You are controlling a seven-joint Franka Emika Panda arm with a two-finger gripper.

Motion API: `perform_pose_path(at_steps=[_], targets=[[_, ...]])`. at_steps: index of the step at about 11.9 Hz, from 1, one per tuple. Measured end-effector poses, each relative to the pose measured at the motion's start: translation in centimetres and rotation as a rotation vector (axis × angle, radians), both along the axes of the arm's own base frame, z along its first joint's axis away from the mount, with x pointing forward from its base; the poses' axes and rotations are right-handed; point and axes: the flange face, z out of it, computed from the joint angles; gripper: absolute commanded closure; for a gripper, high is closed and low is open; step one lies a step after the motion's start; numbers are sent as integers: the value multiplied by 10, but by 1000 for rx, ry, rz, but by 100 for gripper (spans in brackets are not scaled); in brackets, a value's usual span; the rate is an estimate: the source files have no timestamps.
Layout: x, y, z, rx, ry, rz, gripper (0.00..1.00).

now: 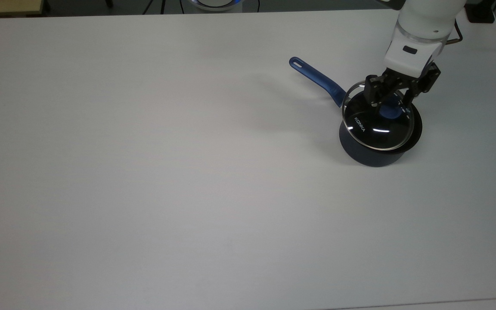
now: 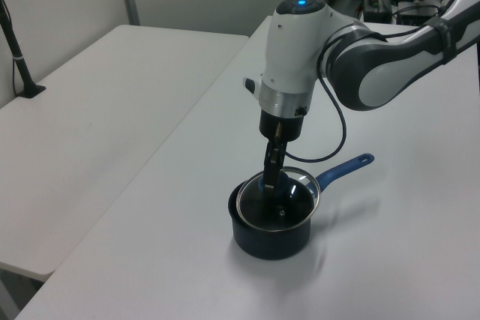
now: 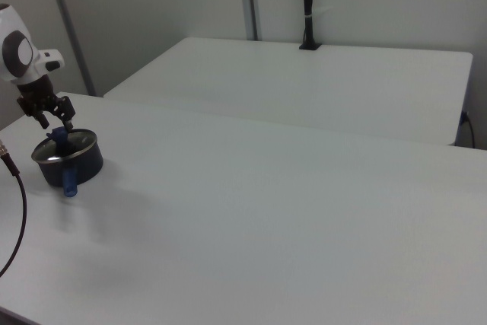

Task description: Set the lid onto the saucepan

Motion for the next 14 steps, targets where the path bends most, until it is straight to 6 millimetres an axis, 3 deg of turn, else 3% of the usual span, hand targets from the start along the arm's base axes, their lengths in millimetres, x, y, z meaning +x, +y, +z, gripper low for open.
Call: perform_pose_path(at_steps=[3,4,5,7,11,12,14], targets=[[10,-7,31,27,-51,-18,0],[13,-25,48,11,-41,-44,0],[15,-57,68,-24,-1,-86,0],[10,-142,107,-103,102,-127,0],[-26,-309,152,-129,154,-241,0],[-39,-343,162,-131,171,-276,0],[-50,-386,171,-127,176,-322,0]])
